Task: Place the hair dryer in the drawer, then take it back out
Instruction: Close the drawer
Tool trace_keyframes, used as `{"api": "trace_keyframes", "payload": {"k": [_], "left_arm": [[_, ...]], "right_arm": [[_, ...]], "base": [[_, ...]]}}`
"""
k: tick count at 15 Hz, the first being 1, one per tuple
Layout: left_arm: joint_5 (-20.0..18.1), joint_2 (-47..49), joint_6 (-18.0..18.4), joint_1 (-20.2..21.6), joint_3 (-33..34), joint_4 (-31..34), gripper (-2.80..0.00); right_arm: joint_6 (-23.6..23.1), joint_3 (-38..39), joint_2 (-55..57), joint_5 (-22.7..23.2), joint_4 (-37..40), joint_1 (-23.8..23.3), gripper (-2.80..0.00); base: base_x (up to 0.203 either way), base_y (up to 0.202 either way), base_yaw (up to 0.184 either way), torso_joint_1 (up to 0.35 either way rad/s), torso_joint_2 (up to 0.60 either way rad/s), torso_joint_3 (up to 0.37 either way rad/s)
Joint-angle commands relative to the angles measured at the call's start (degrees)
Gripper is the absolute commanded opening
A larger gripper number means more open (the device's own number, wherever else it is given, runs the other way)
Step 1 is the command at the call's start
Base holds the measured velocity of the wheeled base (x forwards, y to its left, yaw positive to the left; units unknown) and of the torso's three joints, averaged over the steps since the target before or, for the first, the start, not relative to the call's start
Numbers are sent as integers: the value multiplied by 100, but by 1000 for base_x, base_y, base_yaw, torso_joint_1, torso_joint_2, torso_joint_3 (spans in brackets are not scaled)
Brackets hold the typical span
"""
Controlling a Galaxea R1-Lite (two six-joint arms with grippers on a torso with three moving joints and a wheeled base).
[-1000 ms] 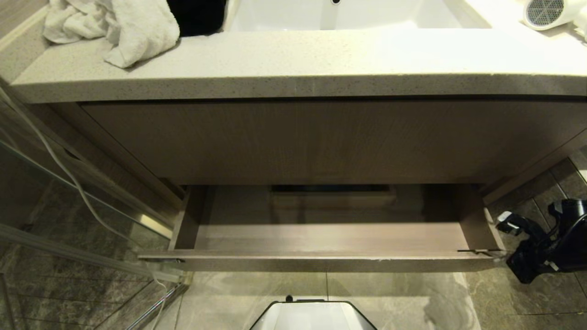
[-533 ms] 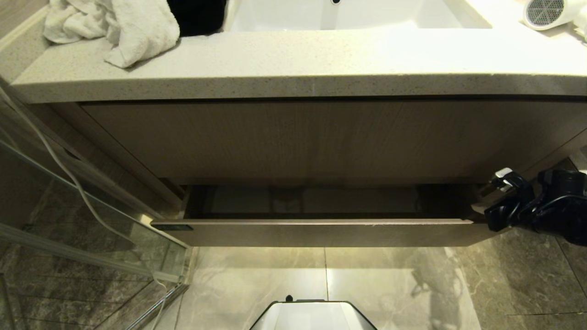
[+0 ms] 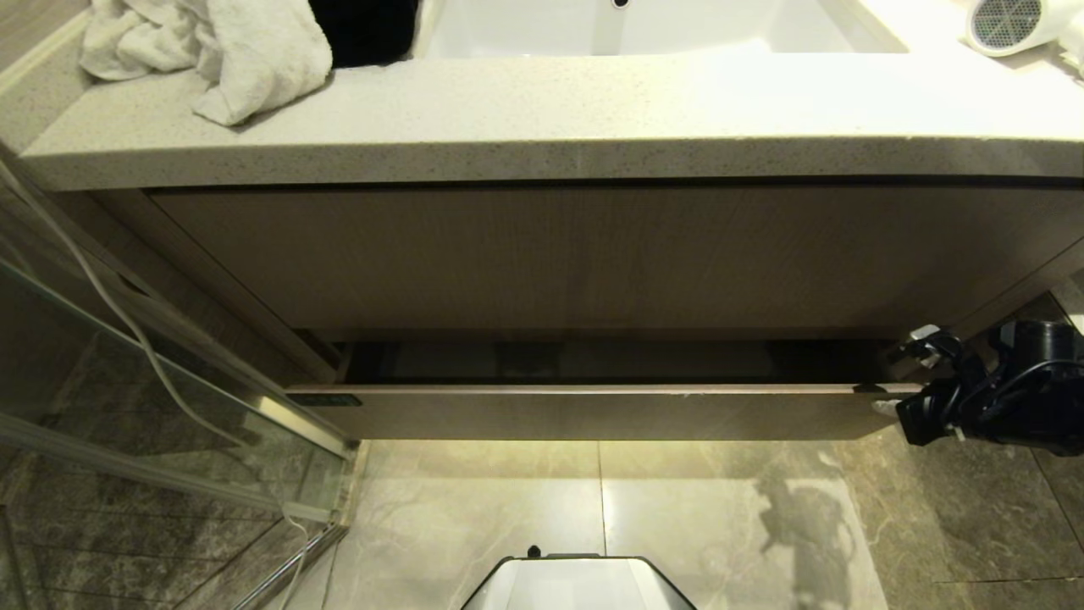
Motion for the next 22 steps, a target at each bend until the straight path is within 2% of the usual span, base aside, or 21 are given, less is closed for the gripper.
{"api": "trace_keyframes", "payload": {"k": [1, 4, 6, 17, 19, 20, 22], "left_arm": [[0, -9, 0, 0, 0, -1, -280], [4, 0, 0, 0, 0, -1, -280], [0, -9, 0, 0, 3, -1, -280], [0, -8, 0, 0, 0, -1, -280], [0, -9, 0, 0, 0, -1, -280], [0, 0, 0, 0, 0, -1, -280], [0, -9, 0, 0, 0, -1, -280]], "right_arm": [[-138, 212, -83, -36, 130, -41, -280], [-663, 290, 148, -510, 641, -45, -280], [-764, 139, 437, -629, 865, -37, -280], [-676, -141, 633, 8, -675, -45, -280], [-436, -316, 685, 48, -1005, -35, -280], [-106, -469, 777, 48, -1386, -22, -280], [189, -714, 923, 48, -1690, 5, -280]], "base": [[0, 0, 0, 0, 0, 0], [0, 0, 0, 0, 0, 0], [0, 0, 0, 0, 0, 0], [0, 0, 0, 0, 0, 0], [0, 0, 0, 0, 0, 0], [0, 0, 0, 0, 0, 0], [0, 0, 0, 0, 0, 0]]}}
